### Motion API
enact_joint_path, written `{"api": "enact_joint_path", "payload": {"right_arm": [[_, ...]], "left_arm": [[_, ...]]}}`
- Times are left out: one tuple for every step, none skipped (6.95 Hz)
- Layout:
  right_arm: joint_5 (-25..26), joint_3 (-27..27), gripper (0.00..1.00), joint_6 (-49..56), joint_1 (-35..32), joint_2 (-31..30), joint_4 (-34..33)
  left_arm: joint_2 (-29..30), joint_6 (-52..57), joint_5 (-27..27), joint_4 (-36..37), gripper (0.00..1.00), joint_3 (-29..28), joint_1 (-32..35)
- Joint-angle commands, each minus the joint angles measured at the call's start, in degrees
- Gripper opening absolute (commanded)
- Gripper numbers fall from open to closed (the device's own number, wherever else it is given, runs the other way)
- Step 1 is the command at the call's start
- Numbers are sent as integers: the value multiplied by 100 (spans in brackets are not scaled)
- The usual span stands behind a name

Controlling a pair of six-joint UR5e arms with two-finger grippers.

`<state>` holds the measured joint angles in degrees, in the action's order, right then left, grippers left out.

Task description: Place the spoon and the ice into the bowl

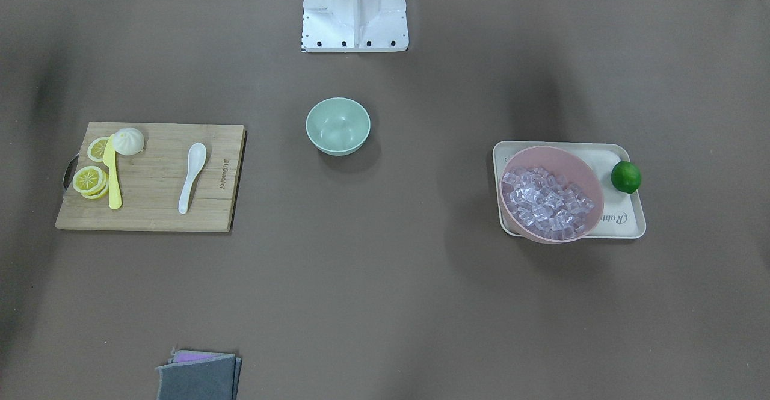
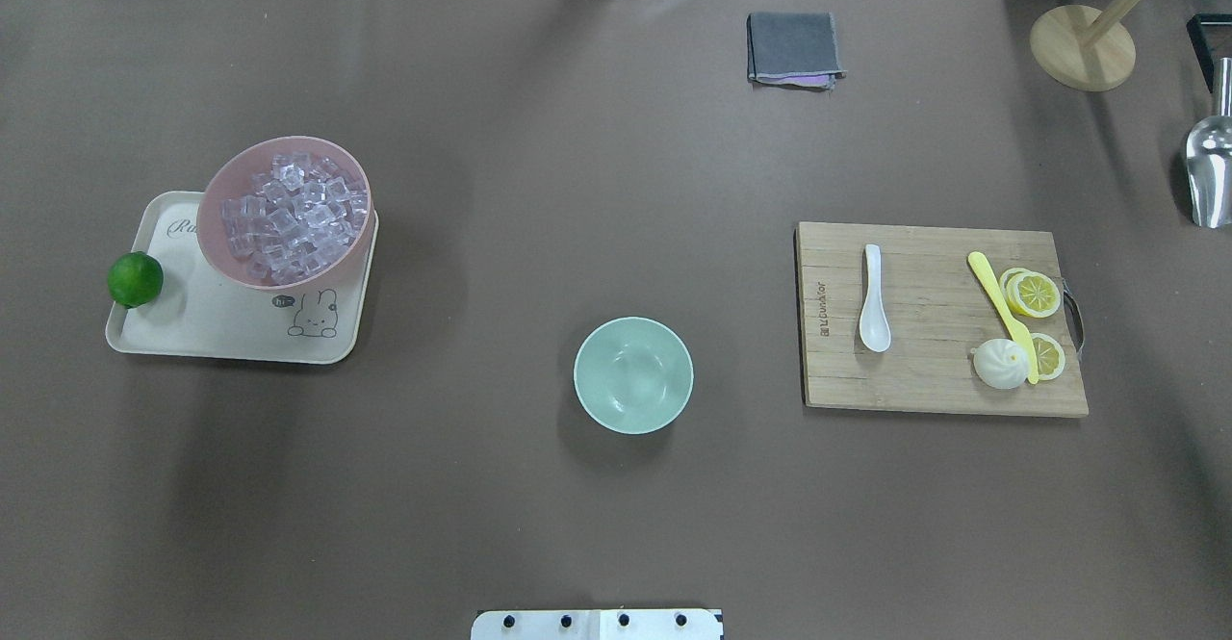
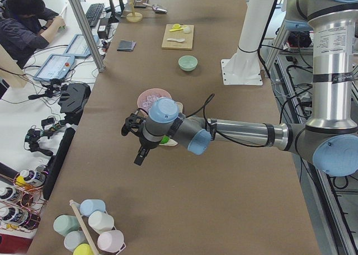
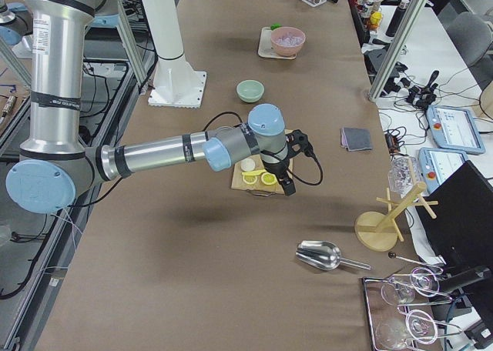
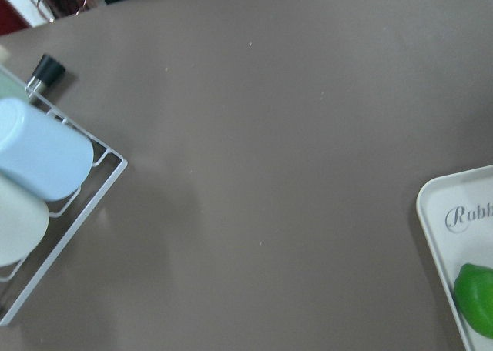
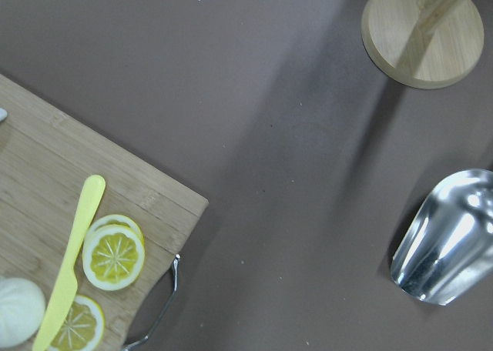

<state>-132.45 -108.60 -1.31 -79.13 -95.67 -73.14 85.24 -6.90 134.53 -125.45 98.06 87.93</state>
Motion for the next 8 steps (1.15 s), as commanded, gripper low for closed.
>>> {"api": "enact_joint_path", "payload": {"right_arm": [[261, -21, 99, -1531, 754, 390, 422], [803, -169, 99, -2296, 1263, 496, 467], [1426, -406, 99, -3156, 1808, 575, 459], [1685, -469, 99, -3617, 2144, 715, 459], [1957, -469, 99, -3944, 2443, 847, 459], [2090, -469, 100, -4112, 2577, 866, 459], [2100, -469, 99, -4114, 2596, 866, 459], [2100, -469, 99, -4114, 2596, 857, 459]], "left_arm": [[288, -275, 547, -603, 99, -24, -482], [491, -782, 469, -621, 99, -15, -983], [920, -1770, 382, -630, 100, 64, -1415], [1194, -2285, -107, -630, 100, 73, -2028], [1423, -2594, -720, -586, 100, 38, -2643], [1547, -2789, -1283, -577, 99, -40, -3171], [1548, -2791, -1628, -560, 99, -50, -3438], [1548, -2791, -1710, -559, 98, -59, -3536]]}}
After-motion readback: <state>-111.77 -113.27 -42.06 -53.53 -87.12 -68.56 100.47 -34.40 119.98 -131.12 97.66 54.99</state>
